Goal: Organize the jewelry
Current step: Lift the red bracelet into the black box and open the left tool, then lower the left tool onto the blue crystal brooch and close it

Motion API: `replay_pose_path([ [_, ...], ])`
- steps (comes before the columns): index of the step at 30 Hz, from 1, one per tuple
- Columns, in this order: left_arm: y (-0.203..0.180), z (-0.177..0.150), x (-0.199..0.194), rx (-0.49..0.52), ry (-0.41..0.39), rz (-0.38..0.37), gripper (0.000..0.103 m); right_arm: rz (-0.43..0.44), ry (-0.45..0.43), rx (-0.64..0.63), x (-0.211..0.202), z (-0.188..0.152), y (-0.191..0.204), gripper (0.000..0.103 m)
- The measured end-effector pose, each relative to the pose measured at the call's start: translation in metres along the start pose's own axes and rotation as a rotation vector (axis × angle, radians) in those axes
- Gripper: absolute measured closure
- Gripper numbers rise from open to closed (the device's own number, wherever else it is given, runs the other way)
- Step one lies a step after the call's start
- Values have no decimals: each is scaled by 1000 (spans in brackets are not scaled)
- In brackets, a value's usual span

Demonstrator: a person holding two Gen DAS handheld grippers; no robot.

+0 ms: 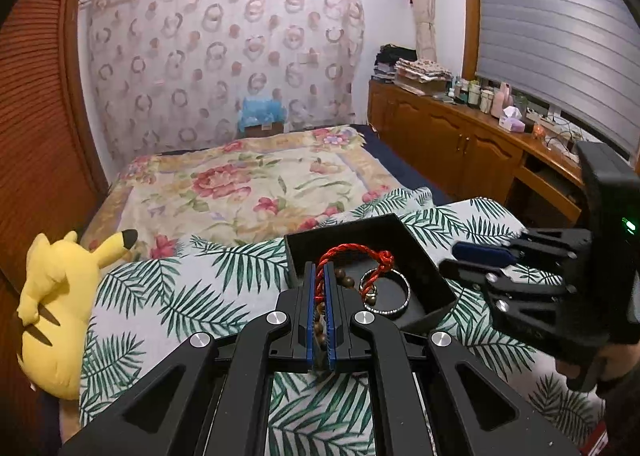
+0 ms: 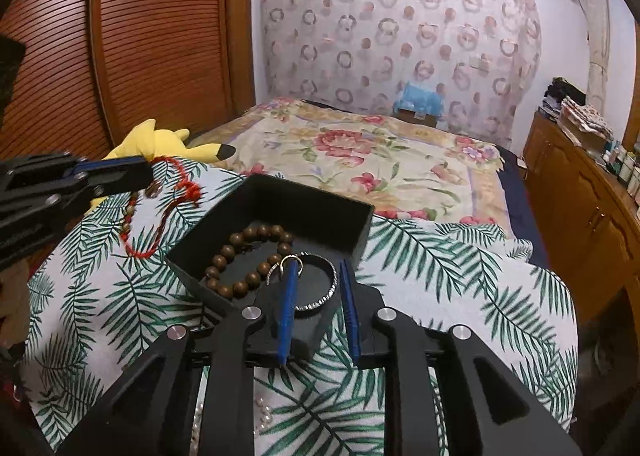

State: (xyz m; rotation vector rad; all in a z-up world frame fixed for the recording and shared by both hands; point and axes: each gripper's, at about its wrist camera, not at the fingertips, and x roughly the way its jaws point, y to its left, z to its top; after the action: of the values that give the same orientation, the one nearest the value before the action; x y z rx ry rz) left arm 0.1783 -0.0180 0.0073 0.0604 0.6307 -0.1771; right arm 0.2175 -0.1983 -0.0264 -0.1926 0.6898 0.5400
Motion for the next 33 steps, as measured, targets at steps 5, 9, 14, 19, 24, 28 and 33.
replay_pose_path([
  [5, -8, 2, 15, 10, 26, -4, 99, 8, -10, 12, -9, -9, -2, 79],
  [9, -15, 2, 25, 21, 41, 1, 99, 15, -22, 8, -18, -14, 0, 79],
  [14, -16, 4, 31, 14, 51, 0, 73, 11, -30, -8, -23, -22, 6, 79],
  [19, -13, -1, 29, 13, 48, -6, 68, 10, -29, -5, -29, -33, 9, 79],
  [24, -7, -22, 13, -1, 49, -24, 61, 24, -41, 20, -43, -50, 11, 79],
  [28, -8, -43, -2, 10, 60, -40, 59, 30, -39, 25, -54, -66, 17, 79],
  [33, -9, -71, -18, 8, 74, -66, 56, 34, -26, 36, -65, -86, 23, 79],
])
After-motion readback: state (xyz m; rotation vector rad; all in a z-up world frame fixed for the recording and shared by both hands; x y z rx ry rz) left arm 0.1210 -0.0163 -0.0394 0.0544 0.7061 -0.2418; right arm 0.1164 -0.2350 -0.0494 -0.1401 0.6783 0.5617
